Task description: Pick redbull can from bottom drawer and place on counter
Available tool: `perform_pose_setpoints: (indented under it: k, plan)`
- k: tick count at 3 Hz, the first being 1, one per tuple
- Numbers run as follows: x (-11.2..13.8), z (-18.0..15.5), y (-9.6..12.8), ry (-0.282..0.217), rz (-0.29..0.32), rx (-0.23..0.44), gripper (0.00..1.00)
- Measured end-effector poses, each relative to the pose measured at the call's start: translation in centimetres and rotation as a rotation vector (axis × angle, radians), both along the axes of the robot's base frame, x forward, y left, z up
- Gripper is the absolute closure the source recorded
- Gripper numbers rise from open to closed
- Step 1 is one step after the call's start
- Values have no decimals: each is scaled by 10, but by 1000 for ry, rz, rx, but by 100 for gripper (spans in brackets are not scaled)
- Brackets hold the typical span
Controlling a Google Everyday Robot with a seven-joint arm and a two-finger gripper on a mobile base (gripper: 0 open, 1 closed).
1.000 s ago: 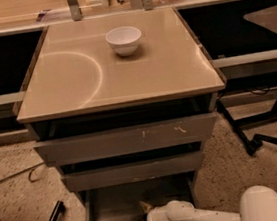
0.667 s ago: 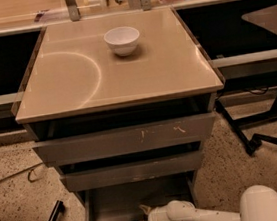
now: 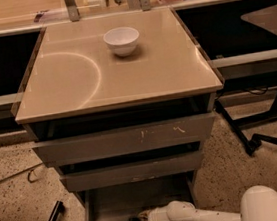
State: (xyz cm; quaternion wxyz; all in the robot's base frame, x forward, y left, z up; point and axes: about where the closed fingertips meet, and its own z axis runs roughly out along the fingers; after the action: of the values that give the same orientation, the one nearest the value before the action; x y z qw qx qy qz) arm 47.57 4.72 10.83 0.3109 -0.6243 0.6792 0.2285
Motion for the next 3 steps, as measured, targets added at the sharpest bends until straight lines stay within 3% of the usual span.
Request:
perform_pose_setpoints:
  k: [1,2,3]
  plan:
    - [0,4,0,0,0,0,88]
    - [-1,39,-5,-46,-16,57,100]
    - [5,128,-22,-185,-46,116,100]
